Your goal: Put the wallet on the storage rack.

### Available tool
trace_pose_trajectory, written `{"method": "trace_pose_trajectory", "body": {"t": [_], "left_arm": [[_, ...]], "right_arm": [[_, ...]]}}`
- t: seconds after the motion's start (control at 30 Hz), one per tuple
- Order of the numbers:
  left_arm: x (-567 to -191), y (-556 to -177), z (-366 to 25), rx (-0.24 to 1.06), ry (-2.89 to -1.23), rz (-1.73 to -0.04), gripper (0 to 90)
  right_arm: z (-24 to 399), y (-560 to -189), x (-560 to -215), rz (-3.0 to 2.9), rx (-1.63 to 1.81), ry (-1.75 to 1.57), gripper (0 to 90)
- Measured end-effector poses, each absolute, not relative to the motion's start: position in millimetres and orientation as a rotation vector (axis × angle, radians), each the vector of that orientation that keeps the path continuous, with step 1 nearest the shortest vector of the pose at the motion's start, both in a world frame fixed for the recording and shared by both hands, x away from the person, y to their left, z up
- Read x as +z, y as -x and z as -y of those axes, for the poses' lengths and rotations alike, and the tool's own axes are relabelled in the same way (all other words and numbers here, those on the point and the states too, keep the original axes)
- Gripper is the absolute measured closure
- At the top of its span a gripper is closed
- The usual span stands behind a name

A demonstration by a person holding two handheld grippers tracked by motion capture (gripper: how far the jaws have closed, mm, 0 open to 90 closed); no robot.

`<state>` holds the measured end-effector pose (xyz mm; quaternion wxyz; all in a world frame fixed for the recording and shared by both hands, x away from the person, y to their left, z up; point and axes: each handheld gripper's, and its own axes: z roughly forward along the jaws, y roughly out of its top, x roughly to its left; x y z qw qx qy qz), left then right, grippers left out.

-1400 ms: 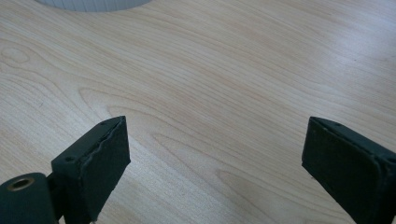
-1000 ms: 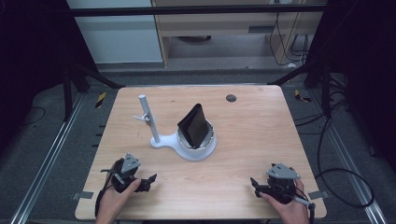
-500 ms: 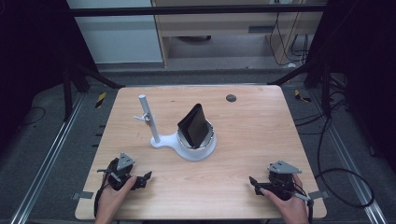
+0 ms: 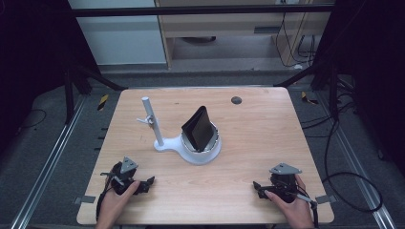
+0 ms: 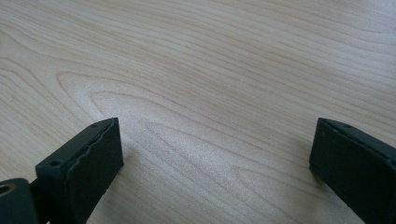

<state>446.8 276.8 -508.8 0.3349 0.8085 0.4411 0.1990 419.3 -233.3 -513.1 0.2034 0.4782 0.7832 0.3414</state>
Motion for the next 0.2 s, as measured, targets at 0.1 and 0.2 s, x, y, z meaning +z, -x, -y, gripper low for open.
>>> {"method": "trace_pose_trajectory", "body": {"t": [0.1, 0.2], "left_arm": [[-508.9, -446.8, -276.5, 0.519, -2.11, -1.155, 2.2], [-508.9, -446.8, -276.6, 0.518, -2.11, -1.156, 2.1]], "right_arm": [[232.8, -419.3, -513.4, -2.191, 0.94, -1.322, 2.0], [232.9, -419.4, -513.5, -2.192, 0.941, -1.32, 2.0]]}}
